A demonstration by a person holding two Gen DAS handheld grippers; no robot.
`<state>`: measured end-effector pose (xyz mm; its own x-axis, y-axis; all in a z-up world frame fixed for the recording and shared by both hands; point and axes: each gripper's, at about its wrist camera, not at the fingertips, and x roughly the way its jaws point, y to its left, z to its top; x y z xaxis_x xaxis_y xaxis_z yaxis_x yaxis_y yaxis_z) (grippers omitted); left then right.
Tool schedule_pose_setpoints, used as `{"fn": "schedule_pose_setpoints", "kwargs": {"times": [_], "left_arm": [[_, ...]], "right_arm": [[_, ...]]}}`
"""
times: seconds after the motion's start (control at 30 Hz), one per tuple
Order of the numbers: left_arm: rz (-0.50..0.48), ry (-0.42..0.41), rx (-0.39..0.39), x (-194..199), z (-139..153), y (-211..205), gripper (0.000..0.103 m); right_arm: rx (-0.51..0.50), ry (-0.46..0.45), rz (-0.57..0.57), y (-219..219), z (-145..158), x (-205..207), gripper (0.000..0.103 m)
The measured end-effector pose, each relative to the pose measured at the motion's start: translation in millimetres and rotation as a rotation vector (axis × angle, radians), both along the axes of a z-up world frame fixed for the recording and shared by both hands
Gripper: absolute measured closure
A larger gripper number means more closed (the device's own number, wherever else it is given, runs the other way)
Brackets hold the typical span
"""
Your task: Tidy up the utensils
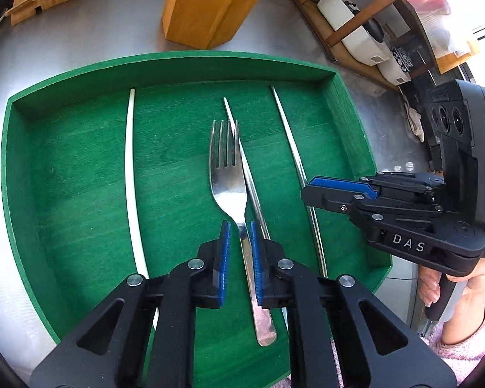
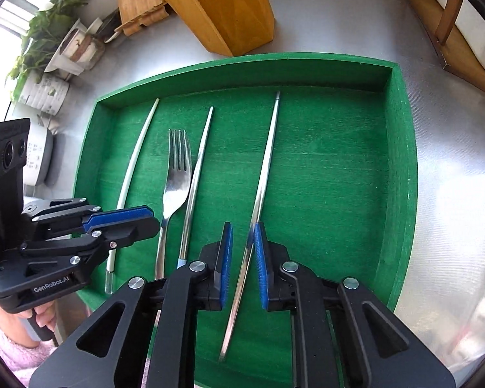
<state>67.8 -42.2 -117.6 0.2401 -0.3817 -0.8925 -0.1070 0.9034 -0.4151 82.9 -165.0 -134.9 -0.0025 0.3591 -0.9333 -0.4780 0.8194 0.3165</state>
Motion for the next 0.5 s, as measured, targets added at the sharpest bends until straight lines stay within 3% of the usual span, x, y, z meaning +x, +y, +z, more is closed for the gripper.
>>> {"fn": "schedule_pose_setpoints", "kwargs": {"times": [0.4, 0.5], "left_arm": [[-0.048, 0.024, 0.140, 5, -1, -17, 0.087], [-0.043, 0.030, 0.133, 4, -2, -13, 0.087]], "right_arm": [[-0.056, -0.005, 0.023, 5, -3, 0, 0.091], [-0.057, 0.005, 0.014, 2, -4, 1, 0.091]]}}
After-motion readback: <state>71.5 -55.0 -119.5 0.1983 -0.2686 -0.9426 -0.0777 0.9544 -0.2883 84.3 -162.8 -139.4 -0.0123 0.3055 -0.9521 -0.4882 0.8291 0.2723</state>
